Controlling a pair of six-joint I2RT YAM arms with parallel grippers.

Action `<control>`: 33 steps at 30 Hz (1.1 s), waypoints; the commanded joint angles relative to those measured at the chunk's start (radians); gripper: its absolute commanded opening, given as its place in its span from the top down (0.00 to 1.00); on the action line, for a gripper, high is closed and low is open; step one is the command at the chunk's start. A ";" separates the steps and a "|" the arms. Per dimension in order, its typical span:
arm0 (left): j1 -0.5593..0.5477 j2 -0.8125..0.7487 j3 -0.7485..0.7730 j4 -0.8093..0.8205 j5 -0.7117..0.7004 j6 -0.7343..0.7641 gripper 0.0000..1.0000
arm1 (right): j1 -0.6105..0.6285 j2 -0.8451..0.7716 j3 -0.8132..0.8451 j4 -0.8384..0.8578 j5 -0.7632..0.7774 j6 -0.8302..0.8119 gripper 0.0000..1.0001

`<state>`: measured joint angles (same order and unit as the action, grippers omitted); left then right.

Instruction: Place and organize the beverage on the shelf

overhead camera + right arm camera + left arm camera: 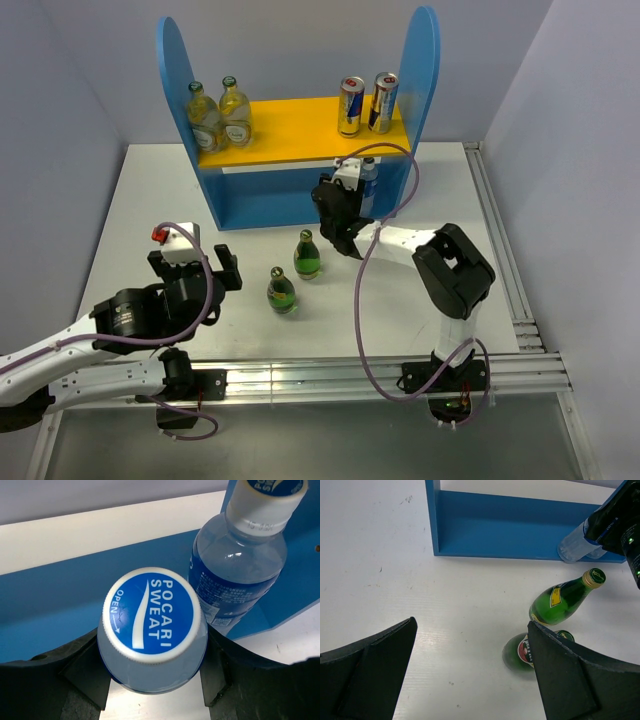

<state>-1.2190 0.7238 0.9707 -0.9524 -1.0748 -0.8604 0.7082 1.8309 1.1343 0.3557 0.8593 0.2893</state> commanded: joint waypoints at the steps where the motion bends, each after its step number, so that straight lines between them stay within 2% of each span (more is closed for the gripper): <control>1: -0.007 0.003 0.017 -0.003 -0.017 -0.019 0.01 | -0.010 -0.022 -0.005 0.253 0.087 0.014 1.00; 11: -0.007 0.006 0.019 -0.005 -0.017 -0.020 0.01 | -0.023 0.059 0.034 0.400 0.133 -0.070 1.00; 17: -0.007 0.005 0.019 -0.005 -0.017 -0.020 0.01 | -0.027 0.094 0.087 0.303 0.145 -0.033 1.00; 20: -0.007 0.002 0.017 -0.003 -0.014 -0.016 0.01 | -0.030 0.110 0.120 0.252 0.144 -0.018 0.53; 21: -0.007 0.000 0.016 -0.002 -0.016 -0.015 0.01 | -0.030 0.113 0.122 0.240 0.145 -0.013 0.29; 22: -0.007 0.002 0.017 -0.003 -0.014 -0.017 0.01 | -0.030 0.113 0.125 0.235 0.144 -0.013 0.24; 23: -0.007 0.000 0.019 -0.005 -0.016 -0.019 0.01 | -0.030 0.116 0.130 0.220 0.144 -0.012 0.11; 24: -0.007 0.003 0.017 -0.005 -0.016 -0.020 0.01 | -0.029 0.119 0.136 0.209 0.144 -0.009 0.07; 27: -0.007 0.002 0.017 -0.008 -0.017 -0.020 0.01 | -0.029 0.120 0.151 0.189 0.147 -0.007 0.05; 33: -0.007 -0.001 0.016 0.000 -0.014 -0.015 0.01 | -0.029 0.090 0.137 0.161 0.138 0.014 0.05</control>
<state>-1.2201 0.7242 0.9703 -0.9558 -1.0748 -0.8627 0.6868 1.9553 1.2438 0.5148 0.9562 0.2714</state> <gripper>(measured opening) 0.994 0.951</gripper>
